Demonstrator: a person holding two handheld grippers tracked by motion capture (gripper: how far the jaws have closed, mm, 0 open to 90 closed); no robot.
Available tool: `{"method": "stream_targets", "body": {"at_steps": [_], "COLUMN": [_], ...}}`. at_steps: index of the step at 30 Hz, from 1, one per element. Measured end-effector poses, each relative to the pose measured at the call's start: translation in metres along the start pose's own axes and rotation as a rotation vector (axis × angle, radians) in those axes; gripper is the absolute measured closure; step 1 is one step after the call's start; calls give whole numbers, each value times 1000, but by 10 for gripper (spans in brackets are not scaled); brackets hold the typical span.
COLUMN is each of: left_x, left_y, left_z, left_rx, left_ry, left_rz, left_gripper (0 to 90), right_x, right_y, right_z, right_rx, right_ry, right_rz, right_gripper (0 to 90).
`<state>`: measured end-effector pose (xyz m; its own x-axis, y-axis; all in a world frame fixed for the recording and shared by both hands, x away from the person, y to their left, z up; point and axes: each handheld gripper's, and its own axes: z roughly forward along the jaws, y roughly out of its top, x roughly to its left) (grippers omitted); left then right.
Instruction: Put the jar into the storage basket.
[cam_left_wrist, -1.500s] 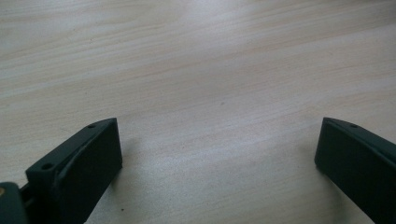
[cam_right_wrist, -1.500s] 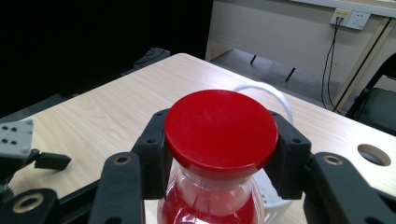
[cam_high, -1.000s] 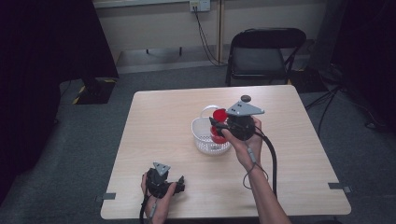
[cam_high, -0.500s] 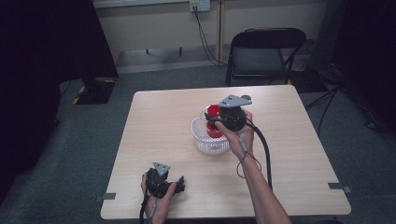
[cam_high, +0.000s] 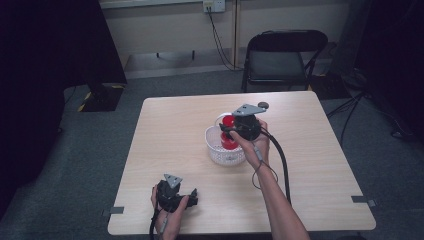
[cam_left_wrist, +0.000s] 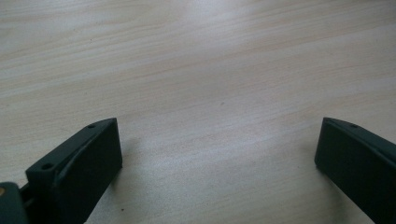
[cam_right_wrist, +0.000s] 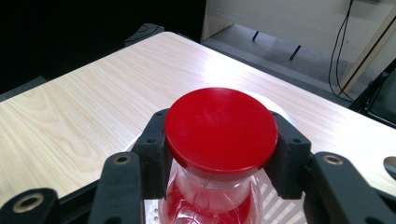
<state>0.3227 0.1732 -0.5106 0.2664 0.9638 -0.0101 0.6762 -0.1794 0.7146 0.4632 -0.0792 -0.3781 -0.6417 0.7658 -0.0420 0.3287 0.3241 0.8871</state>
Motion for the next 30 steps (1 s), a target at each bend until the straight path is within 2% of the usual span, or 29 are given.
{"method": "stream_targets", "body": {"at_steps": [10,30], "left_x": [0,0], "left_y": [0,0], "left_z": [0,0], "left_rx": [0,1], "left_ry": [0,0], "left_rz": [-1,0], "left_gripper": [5,5], "right_x": [-1,-3], "right_y": [-17,-39], "right_z": [12,23], "right_rx": [23,55], "right_ry": [18,15], "right_rz": [18,37], "right_gripper": [489,488]}}
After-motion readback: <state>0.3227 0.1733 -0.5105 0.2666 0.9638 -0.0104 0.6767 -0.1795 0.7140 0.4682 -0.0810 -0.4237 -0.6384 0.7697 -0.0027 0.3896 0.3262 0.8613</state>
